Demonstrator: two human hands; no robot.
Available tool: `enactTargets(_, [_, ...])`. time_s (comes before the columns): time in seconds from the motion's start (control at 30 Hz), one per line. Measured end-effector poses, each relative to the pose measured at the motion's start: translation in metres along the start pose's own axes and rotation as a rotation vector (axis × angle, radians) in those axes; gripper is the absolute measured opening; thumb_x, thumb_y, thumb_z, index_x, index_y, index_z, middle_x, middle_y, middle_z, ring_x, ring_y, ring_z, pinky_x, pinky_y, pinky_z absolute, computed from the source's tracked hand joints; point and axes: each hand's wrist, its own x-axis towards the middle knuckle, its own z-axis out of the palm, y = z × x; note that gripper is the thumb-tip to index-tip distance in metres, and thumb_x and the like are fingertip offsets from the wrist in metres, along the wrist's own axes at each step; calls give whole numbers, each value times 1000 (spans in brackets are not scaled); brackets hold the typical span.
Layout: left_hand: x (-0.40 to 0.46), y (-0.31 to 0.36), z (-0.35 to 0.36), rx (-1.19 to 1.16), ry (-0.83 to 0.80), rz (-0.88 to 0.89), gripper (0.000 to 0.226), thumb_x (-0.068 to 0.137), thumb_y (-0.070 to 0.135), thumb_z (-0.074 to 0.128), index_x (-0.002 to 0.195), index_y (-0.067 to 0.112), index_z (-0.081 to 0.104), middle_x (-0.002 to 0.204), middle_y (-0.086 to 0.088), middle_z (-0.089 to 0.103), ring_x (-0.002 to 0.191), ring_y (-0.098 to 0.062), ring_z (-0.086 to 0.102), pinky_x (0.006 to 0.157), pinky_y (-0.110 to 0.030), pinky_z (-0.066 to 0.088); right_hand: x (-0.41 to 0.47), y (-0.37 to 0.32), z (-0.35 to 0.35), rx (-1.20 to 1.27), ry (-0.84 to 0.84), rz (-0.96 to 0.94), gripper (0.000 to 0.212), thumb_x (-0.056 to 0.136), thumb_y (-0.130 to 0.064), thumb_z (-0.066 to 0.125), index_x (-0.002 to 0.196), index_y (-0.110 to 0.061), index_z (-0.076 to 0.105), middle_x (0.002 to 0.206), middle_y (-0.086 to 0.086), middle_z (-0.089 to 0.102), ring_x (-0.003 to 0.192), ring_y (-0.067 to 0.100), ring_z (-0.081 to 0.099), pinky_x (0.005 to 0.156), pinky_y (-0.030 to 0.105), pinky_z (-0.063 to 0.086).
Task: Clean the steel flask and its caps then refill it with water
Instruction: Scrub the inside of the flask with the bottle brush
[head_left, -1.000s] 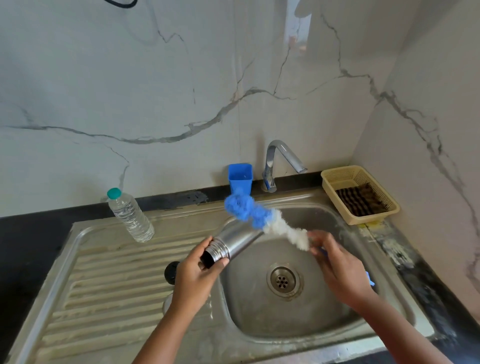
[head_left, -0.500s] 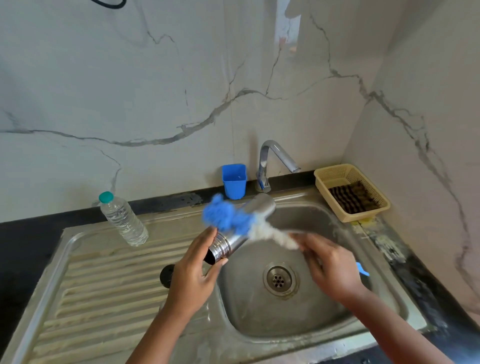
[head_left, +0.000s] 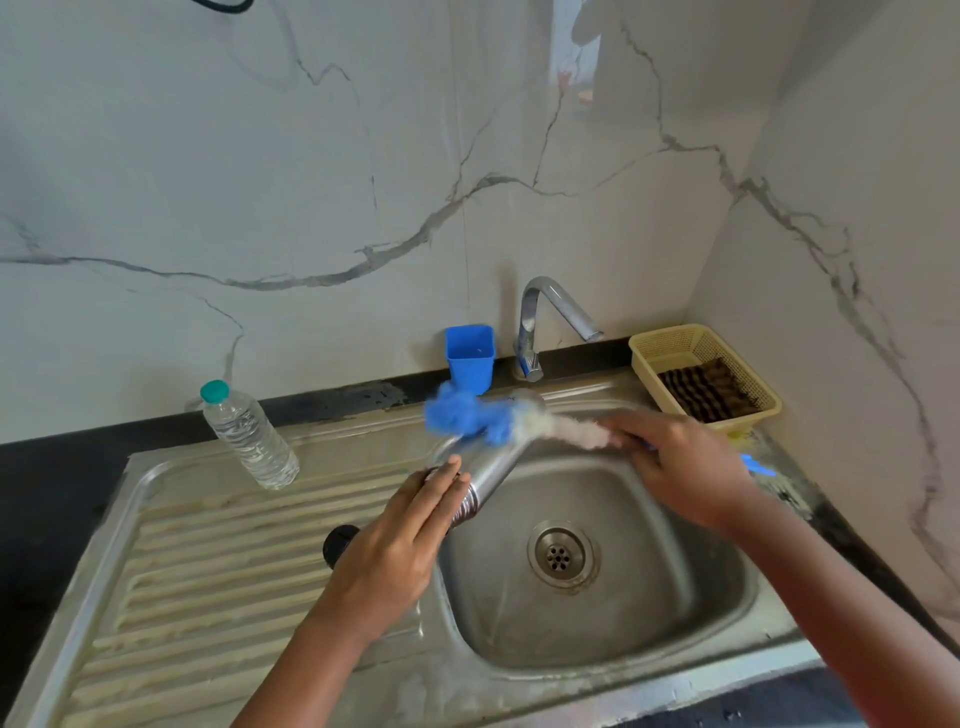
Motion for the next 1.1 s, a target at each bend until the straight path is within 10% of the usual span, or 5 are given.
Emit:
enactTargets(0.1, [4,8,-6,-167,129,-108,59,82,-1,72,138,3,54,150,-9,47,130,-19,55,110,-28,41,5,19,6,-97,23,268,33,98,-21,49,126,-34,61,112,-3,70,92,29,67,62,30,44])
enactTargets(0.33, [14,21,0,-1116,385,-1024,44,81,10,79,118,28,64,111,-4,73,102,-17,71,93,-47,56,-41,-10,39,68,54,-198,34,91,-22,50,121,-32,58,104,-14,66,91,15,68,54,35,54])
enactTargets(0.43, [21,21,-3,-1432,460,-1252,50,82,-1,73,129,13,61,117,-8,72,105,-21,70,95,-39,55,-40,-3,53,13,247,-5,39,89,-12,55,121,-34,56,102,-10,68,79,19,68,45,24,42])
enactTargets(0.53, [23,20,-7,-1650,523,-1321,50,78,4,71,127,7,61,116,-13,71,107,-26,69,87,-32,59,-43,1,60,-17,429,178,41,89,-3,56,121,-30,57,100,-5,69,70,21,65,44,20,33])
enactTargets(1.1, [21,25,-18,-2099,631,-1456,25,87,20,60,98,-1,67,95,-20,73,88,-30,74,64,-26,62,-69,32,84,-17,384,-253,32,95,-11,45,123,-23,54,94,-1,60,77,26,59,59,32,50])
